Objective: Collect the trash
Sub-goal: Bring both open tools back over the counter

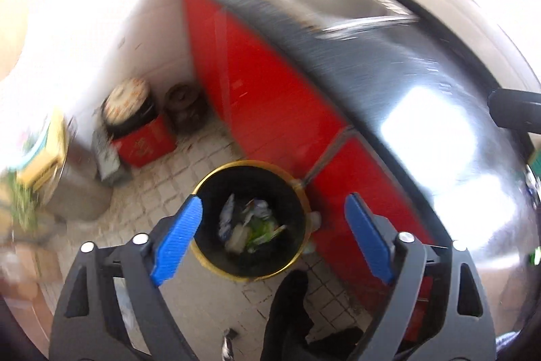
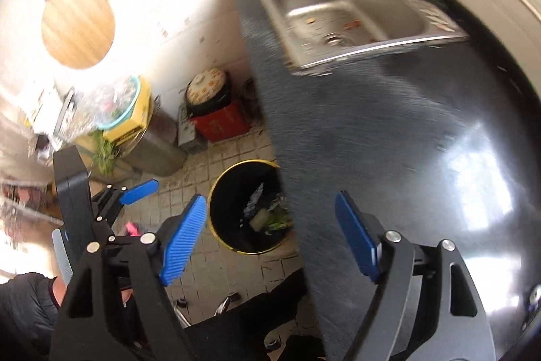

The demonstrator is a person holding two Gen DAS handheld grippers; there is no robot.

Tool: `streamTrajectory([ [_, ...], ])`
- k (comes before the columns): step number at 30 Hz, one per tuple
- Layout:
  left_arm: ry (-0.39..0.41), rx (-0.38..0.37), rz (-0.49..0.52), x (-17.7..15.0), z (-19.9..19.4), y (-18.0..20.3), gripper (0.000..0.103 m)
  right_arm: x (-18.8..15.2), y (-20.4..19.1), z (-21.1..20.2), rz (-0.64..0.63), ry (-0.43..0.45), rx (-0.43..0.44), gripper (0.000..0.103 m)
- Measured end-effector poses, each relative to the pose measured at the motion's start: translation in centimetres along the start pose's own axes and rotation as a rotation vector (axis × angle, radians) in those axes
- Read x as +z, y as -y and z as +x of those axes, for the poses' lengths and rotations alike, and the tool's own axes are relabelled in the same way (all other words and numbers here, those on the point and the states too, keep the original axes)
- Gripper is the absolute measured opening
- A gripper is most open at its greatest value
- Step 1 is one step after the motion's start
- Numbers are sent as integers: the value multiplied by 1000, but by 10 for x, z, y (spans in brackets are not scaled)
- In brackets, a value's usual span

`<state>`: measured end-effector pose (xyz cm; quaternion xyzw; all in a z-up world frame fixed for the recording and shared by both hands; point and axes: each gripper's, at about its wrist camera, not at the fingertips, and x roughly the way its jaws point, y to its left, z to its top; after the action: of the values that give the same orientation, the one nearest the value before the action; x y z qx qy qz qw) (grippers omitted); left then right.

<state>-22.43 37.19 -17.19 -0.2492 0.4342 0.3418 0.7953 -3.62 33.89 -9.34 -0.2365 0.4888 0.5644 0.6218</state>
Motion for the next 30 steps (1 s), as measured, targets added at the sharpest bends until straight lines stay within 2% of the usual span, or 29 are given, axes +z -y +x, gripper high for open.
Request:
streamTrajectory([
  [3,40,-70,137,21,-9,54,87,-21,41,-47,85,72,-85,80],
  [6,63,-157,260,36,-16,112,87,-55,87,-96,203,142,-192,81],
  [9,85,-270,410,44,-25,188,87,-100,135,-142,362,194,-285,81],
  [13,94,-398,600,33,-39,284,87,-176,190,-201,588,255,-414,81],
  [19,84,-568,856,-15,-70,410,87,-295,234,-268,858,320,-546,81],
  [22,85,-609,948,-40,-79,448,87,-337,243,-287,938,340,-574,81],
  [25,76,-633,1010,-58,-84,471,87,-373,252,-300,996,351,-582,81],
  [30,64,-625,1051,-65,-80,488,87,-389,261,-301,997,348,-578,81],
])
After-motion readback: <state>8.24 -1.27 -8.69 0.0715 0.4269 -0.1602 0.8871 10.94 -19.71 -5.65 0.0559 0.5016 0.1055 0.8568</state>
